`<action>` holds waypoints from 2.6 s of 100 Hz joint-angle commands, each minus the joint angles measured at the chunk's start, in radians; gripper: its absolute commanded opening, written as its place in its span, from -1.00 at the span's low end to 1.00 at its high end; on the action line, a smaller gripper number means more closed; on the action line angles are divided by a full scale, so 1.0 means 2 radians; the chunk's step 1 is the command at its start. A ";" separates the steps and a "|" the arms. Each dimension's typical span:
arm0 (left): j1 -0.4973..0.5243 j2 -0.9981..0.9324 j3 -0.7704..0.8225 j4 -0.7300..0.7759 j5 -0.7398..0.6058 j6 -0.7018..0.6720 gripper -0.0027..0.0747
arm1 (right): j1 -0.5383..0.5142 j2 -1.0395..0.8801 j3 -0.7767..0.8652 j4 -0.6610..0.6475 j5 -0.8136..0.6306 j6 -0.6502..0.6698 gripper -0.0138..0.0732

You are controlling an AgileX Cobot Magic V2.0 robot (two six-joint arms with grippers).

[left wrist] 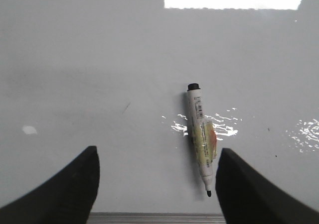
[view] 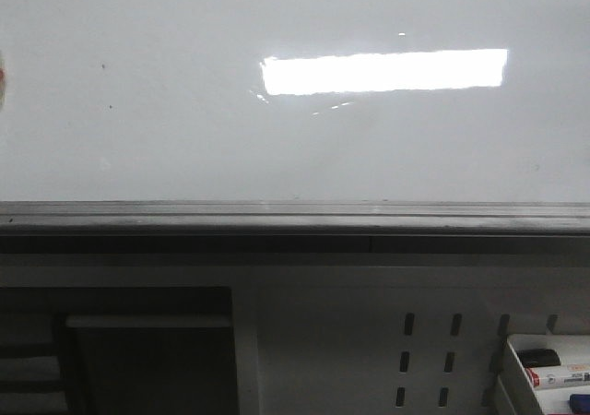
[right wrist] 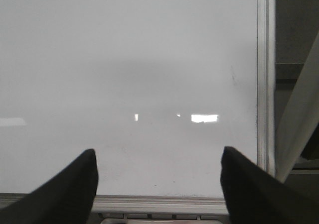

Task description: Write number 4 on whiteboard

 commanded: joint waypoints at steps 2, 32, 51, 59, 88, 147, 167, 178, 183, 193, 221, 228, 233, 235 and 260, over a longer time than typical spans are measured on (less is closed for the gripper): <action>-0.016 0.022 -0.016 -0.010 -0.038 0.000 0.17 | -0.003 0.009 -0.014 -0.002 -0.035 0.000 0.39; -0.070 0.145 -0.016 -0.017 -0.057 0.020 0.17 | -0.003 0.009 -0.014 -0.002 -0.035 0.000 0.39; -0.087 0.236 -0.016 -0.032 -0.111 0.020 0.17 | -0.003 0.009 -0.014 -0.002 -0.035 0.000 0.39; -0.095 0.272 -0.016 -0.033 -0.134 0.020 0.17 | -0.003 0.009 -0.014 -0.002 -0.035 0.000 0.39; -0.102 0.354 -0.020 -0.040 -0.205 0.020 0.17 | -0.003 0.009 -0.014 -0.002 -0.035 0.000 0.39; -0.102 0.384 -0.020 -0.039 -0.227 0.020 -0.76 | -0.003 0.009 -0.014 -0.002 -0.038 0.000 0.39; -0.102 0.357 -0.021 -0.040 -0.218 0.020 -0.98 | -0.003 0.011 -0.029 -0.001 -0.030 0.000 0.39; -0.102 0.324 -0.031 -0.037 -0.181 0.022 -0.98 | -0.003 0.022 -0.065 0.013 0.009 -0.001 0.39; -0.102 0.311 -0.041 -0.035 -0.153 0.032 -0.98 | -0.003 0.034 -0.084 0.020 0.029 -0.008 0.39; -0.106 0.289 -0.078 -0.036 -0.080 0.074 -0.98 | -0.003 0.065 -0.121 0.071 0.077 -0.070 0.39; -0.196 0.301 -0.193 -0.127 0.134 0.299 -0.98 | -0.002 0.187 -0.193 0.373 0.195 -0.407 0.39; -0.222 0.312 -0.204 -0.161 0.169 0.349 -0.98 | 0.001 0.214 -0.202 0.429 0.231 -0.505 0.39; -0.245 0.323 -0.210 -0.175 0.190 0.368 -0.98 | 0.009 0.233 -0.209 0.463 0.261 -0.562 0.39; -0.251 0.329 -0.212 -0.176 0.198 0.371 -0.98 | 0.013 0.241 -0.212 0.473 0.268 -0.583 0.39; -0.327 0.412 -0.260 -0.170 0.243 0.376 -0.98 | 0.125 0.321 -0.262 0.451 0.288 -0.626 0.39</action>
